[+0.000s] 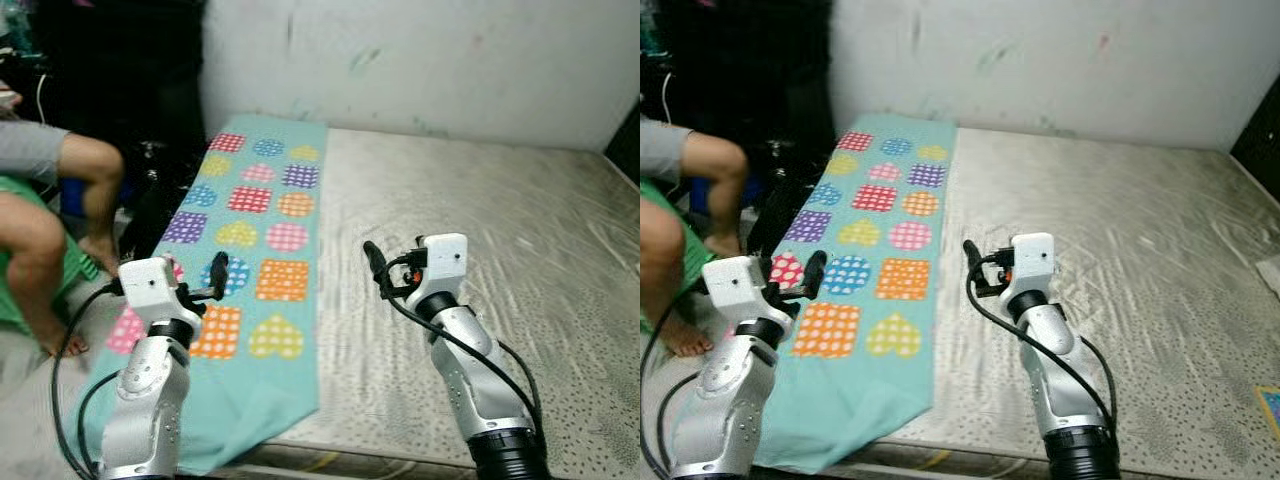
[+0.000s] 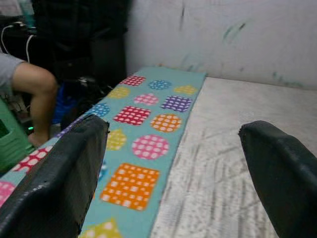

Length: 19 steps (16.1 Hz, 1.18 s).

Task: Clean up the room

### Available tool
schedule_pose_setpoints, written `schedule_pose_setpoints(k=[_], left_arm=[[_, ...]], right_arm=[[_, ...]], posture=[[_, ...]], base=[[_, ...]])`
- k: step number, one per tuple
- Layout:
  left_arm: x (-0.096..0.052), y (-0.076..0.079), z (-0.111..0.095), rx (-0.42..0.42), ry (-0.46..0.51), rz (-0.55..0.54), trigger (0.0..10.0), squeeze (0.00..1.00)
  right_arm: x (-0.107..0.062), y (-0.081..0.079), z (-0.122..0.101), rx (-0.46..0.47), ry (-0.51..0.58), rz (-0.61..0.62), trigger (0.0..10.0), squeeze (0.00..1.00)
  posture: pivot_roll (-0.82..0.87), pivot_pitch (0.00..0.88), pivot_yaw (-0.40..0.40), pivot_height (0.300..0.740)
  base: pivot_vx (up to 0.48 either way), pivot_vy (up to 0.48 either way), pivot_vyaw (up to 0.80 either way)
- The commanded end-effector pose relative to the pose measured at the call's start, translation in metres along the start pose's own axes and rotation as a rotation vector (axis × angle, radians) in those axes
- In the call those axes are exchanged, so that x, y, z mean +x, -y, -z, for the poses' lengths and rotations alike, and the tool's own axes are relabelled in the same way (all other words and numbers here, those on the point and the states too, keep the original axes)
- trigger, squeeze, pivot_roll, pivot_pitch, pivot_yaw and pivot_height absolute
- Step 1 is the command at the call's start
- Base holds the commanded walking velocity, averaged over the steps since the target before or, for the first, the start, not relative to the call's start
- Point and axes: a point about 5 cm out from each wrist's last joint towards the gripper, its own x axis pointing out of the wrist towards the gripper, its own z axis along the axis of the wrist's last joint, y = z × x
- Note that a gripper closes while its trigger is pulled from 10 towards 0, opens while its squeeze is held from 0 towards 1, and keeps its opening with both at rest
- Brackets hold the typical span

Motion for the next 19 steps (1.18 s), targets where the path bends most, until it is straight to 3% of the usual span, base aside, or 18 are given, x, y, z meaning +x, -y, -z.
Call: schedule_pose_setpoints(k=[1, 13, 19], left_arm=[[0.0012, 0.0039, 0.0011, -0.007, -0.009, 0.008, 10.0, 0.00], [0.0005, 0.0027, 0.0015, -0.015, -0.012, -0.009, 10.0, 0.00], [-0.0009, 0.0008, 0.0012, 0.008, -0.011, -0.015, 10.0, 0.00]], right_arm=[[-0.0011, 0.0058, -0.0003, -0.008, -0.005, 0.012, 10.0, 0.00], [-0.0005, 0.0051, 0.0012, 0.017, -0.015, 0.018, 10.0, 0.00], [0.0000, 0.0047, 0.0020, 0.022, -0.022, 0.017, 10.0, 0.00]], posture=[[-0.07, 0.000, -0.042, 0.740], [-0.07, 0.000, -0.046, 0.740], [-0.06, 0.000, -0.047, 0.740]], base=[[0.000, 0.480, 0.00], [0.000, 0.480, 0.00], [0.000, 0.000, 0.00]])
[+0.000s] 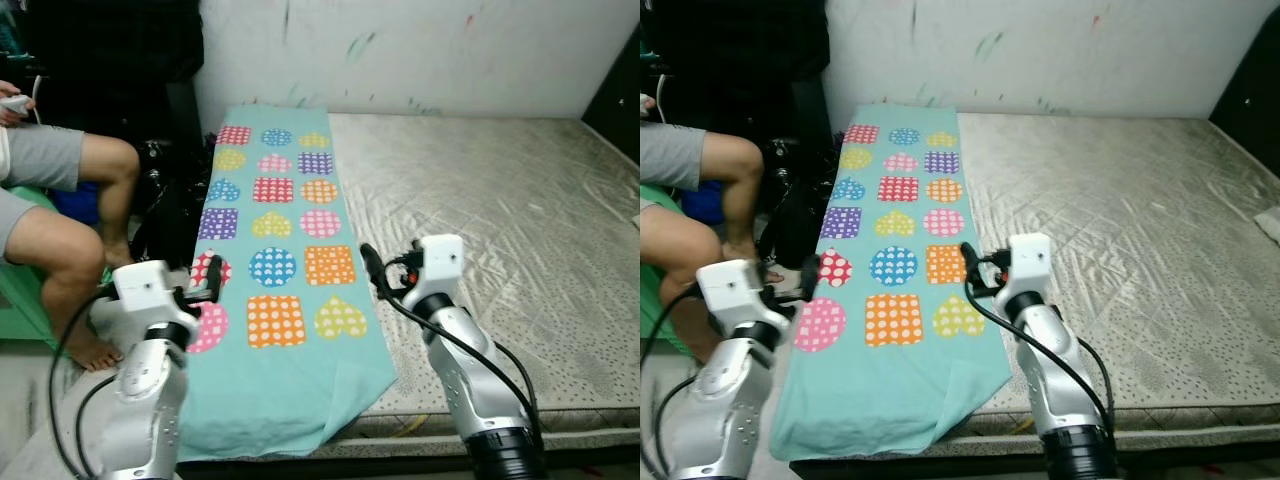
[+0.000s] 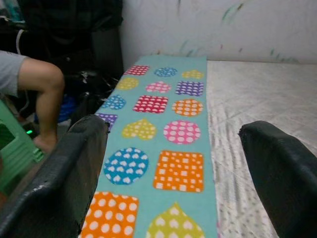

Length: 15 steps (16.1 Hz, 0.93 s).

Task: Clean up the room

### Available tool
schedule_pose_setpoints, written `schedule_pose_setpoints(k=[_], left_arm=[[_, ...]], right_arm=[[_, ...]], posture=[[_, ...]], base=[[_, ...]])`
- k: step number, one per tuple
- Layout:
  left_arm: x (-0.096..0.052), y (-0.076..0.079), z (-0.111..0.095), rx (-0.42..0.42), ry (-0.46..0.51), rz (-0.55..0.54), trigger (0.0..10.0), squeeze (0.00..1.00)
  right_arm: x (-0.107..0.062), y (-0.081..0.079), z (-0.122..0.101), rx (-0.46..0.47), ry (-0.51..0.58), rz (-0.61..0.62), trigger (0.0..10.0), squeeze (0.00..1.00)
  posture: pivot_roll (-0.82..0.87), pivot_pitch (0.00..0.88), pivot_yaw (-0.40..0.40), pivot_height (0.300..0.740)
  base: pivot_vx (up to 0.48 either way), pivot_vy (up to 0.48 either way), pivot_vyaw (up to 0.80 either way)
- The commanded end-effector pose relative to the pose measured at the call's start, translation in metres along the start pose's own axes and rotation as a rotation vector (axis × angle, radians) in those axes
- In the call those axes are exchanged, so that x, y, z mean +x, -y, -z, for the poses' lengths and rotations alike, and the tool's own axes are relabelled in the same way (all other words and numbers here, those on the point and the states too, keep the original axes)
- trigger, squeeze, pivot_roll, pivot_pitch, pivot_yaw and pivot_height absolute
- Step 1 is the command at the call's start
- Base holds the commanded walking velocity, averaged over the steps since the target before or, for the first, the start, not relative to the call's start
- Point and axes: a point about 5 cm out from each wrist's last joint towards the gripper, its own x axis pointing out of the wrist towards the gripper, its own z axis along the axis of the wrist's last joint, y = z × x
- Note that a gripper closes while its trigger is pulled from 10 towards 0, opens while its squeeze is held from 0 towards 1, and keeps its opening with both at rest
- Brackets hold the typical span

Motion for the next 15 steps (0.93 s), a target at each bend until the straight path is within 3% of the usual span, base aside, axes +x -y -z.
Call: schedule_pose_setpoints(k=[1, 5, 9, 11, 15], left_arm=[[0.000, -0.001, -0.003, 0.013, 0.008, -0.003, 10.0, 0.00], [0.000, -0.001, -0.003, 0.014, 0.009, -0.003, 10.0, 0.00], [-0.009, -0.003, 0.001, -0.003, -0.007, -0.025, 10.0, 0.00], [-0.010, -0.003, 0.000, 0.023, -0.002, -0.027, 10.0, 0.00], [-0.011, -0.005, 0.002, 0.026, -0.011, -0.023, 10.0, 0.00]], right_arm=[[0.001, 0.001, -0.003, 0.000, 0.006, 0.001, 10.0, 0.00], [0.001, 0.001, -0.003, 0.002, 0.002, 0.000, 10.0, 0.00], [-0.001, -0.002, 0.003, 0.001, -0.028, -0.015, 10.0, 0.00], [0.000, -0.003, 0.003, 0.001, -0.033, -0.008, 10.0, 0.00], [0.000, 0.002, 0.003, -0.006, -0.030, 0.024, 10.0, 0.00]], posture=[[-0.06, 0.000, -0.049, 0.740], [-0.06, 0.000, -0.051, 0.740], [-0.05, 0.000, -0.066, 0.740], [-0.04, 0.000, -0.067, 0.740], [-0.05, 0.000, -0.058, 0.740]], base=[[0.000, 0.000, 0.00], [0.000, 0.000, 0.00], [0.000, 0.480, 0.00], [0.000, 0.000, 0.00], [0.000, 0.000, -0.80]])
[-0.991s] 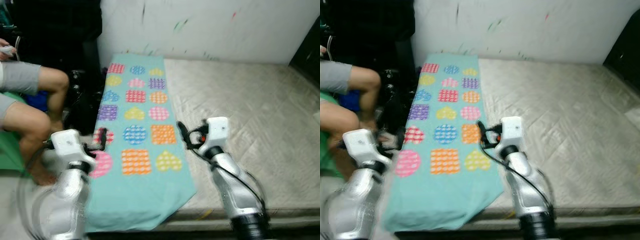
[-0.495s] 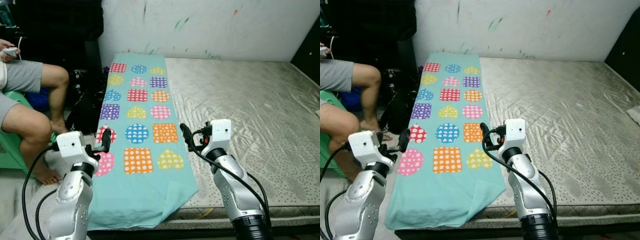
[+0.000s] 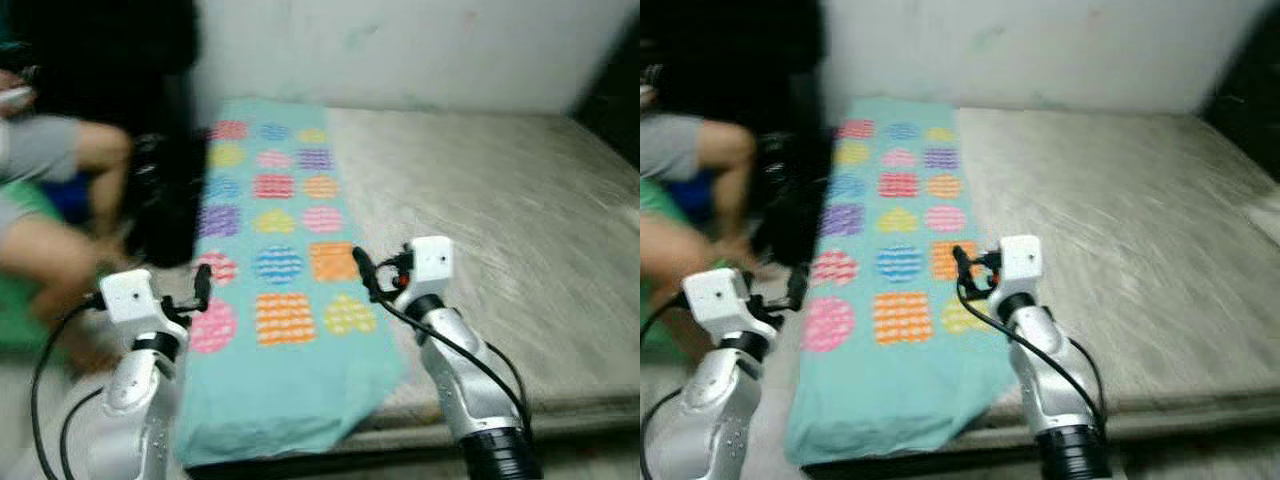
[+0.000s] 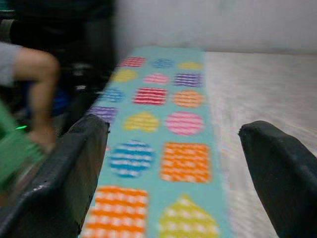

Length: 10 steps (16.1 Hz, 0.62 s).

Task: Clean up the room

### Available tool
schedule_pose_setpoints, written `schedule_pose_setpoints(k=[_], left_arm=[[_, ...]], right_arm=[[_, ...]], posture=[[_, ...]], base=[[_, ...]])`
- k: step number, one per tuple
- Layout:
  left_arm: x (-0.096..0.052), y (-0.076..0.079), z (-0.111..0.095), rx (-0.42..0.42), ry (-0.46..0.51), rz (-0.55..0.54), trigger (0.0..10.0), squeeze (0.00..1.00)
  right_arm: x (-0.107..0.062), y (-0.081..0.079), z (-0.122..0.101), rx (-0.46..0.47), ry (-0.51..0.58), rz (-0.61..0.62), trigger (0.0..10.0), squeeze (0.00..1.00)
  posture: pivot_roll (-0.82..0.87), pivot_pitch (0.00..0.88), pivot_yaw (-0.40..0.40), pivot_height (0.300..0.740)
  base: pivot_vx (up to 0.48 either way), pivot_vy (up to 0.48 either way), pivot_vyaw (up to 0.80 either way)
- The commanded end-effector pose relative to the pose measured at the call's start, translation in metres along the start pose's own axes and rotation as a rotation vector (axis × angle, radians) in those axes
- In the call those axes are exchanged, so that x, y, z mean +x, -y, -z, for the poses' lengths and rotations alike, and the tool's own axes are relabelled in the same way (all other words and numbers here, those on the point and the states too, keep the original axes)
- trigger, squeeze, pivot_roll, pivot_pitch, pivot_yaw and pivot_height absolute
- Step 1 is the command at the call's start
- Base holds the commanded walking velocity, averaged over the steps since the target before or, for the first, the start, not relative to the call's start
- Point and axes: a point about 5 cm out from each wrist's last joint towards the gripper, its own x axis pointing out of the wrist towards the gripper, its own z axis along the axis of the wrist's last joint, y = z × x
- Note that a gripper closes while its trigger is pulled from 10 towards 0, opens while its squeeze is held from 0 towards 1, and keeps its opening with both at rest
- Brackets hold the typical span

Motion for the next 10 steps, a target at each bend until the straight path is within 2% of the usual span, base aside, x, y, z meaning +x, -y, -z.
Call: schedule_pose_setpoints(k=[1, 2, 3, 10], left_arm=[[0.001, 0.002, -0.002, 0.028, 0.004, 0.021, 10.0, 0.00], [0.002, 0.000, -0.003, 0.061, 0.009, 0.019, 10.0, 0.00], [0.003, -0.002, -0.004, 0.058, 0.012, 0.013, 10.0, 0.00], [-0.002, -0.009, -0.003, 0.038, 0.009, -0.020, 10.0, 0.00]], right_arm=[[-0.003, 0.009, 0.001, -0.001, -0.005, 0.039, 10.0, 0.00], [-0.003, 0.009, 0.001, 0.001, -0.004, 0.043, 10.0, 0.00], [-0.003, 0.009, 0.002, 0.007, -0.005, 0.045, 10.0, 0.00], [0.004, 0.002, 0.004, 0.010, -0.017, 0.015, 10.0, 0.00]], posture=[[-0.05, 0.000, -0.055, 0.740], [-0.05, 0.000, -0.055, 0.740], [-0.04, 0.000, -0.056, 0.740], [-0.02, 0.000, -0.068, 0.740]], base=[[0.000, 0.000, -0.80], [0.000, 0.000, -0.80], [0.000, 0.000, -0.63], [0.000, 0.000, 0.00]])
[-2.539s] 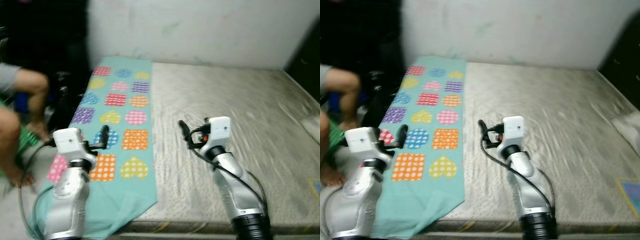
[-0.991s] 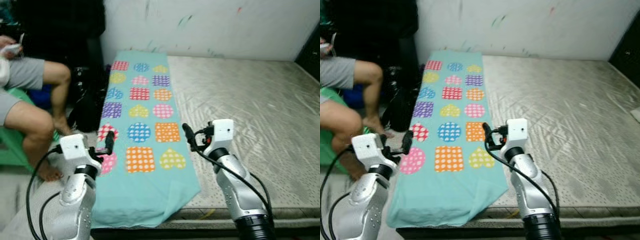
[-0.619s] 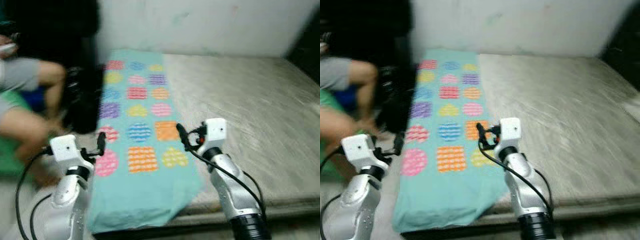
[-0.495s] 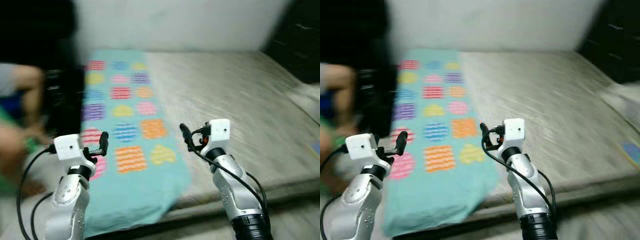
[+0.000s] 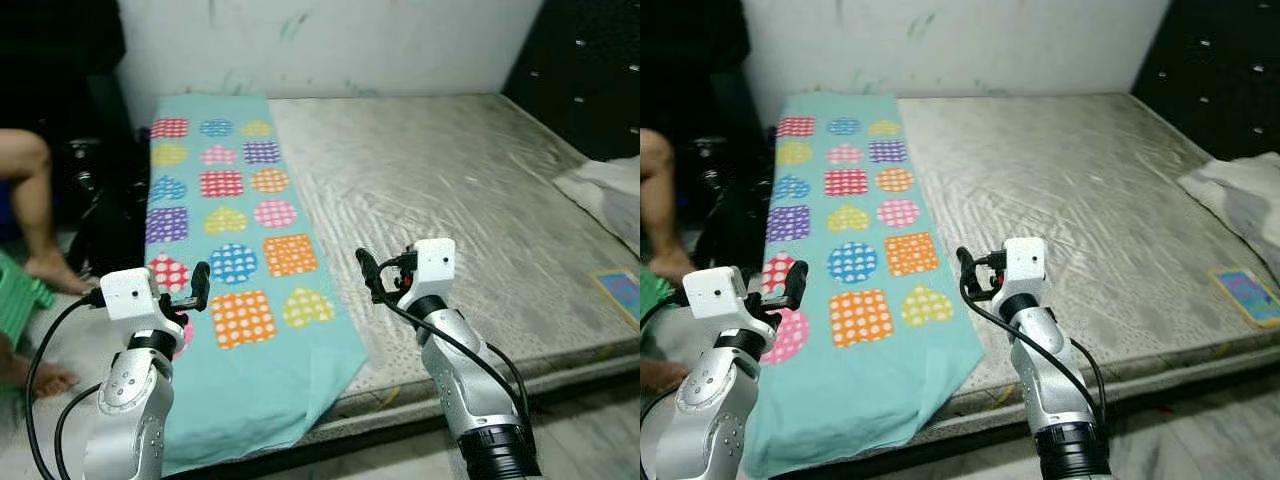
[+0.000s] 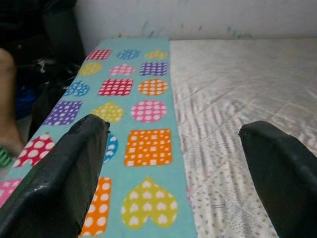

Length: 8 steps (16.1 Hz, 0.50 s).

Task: Clean up the room

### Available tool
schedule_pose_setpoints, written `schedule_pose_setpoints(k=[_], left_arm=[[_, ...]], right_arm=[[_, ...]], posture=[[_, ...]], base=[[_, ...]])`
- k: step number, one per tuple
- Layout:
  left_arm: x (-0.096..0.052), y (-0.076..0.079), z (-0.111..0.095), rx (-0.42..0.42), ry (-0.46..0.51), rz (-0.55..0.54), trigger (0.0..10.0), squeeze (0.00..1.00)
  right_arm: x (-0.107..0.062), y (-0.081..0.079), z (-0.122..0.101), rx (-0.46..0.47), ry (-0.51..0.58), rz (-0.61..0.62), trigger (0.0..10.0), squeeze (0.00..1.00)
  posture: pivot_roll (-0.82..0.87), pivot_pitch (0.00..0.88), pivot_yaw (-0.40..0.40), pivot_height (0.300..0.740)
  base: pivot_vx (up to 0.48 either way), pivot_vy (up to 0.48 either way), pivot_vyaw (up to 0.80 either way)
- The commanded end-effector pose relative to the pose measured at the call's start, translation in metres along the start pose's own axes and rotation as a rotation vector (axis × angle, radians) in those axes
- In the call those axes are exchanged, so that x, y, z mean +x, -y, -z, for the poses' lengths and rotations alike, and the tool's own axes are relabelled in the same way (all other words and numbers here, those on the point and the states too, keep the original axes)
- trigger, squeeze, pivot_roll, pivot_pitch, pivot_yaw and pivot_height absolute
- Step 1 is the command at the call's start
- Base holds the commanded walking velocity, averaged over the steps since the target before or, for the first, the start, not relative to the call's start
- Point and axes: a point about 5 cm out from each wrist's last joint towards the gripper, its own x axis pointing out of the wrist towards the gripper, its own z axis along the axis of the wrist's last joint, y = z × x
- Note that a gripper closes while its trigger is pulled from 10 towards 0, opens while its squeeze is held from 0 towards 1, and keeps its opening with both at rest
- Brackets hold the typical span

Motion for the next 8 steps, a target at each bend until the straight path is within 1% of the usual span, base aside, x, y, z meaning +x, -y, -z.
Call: schedule_pose_setpoints(k=[1, 2, 5, 6, 8], left_arm=[[-0.002, -0.002, -0.001, 0.000, -0.003, -0.004, 10.0, 0.00], [-0.004, -0.003, -0.001, 0.020, -0.006, -0.001, 10.0, 0.00], [-0.008, -0.004, 0.005, 0.035, -0.040, 0.004, 10.0, 0.00], [-0.014, -0.008, 0.013, 0.048, -0.076, 0.003, 10.0, 0.00], [-0.020, -0.011, 0.017, 0.062, -0.096, 0.007, 10.0, 0.00]], right_arm=[[0.002, 0.001, -0.003, -0.006, 0.009, 0.006, 10.0, 0.00], [0.003, 0.001, -0.004, -0.002, 0.008, 0.005, 10.0, 0.00], [0.003, -0.004, 0.012, -0.039, -0.107, -0.023, 10.0, 0.00], [-0.001, -0.006, 0.023, -0.039, -0.158, -0.032, 10.0, 0.00], [-0.006, -0.007, 0.030, -0.051, -0.188, -0.041, 10.0, 0.00]], posture=[[-0.02, 0.000, -0.065, 0.740], [-0.02, 0.000, -0.062, 0.740], [-0.03, 0.033, -0.056, 0.740], [-0.02, 0.064, -0.054, 0.740], [-0.02, 0.085, -0.053, 0.740]], base=[[0.000, 0.000, 0.00], [0.000, 0.000, 0.00], [0.000, 0.000, 0.00], [0.000, 0.000, 0.00], [0.000, 0.000, 0.00]])
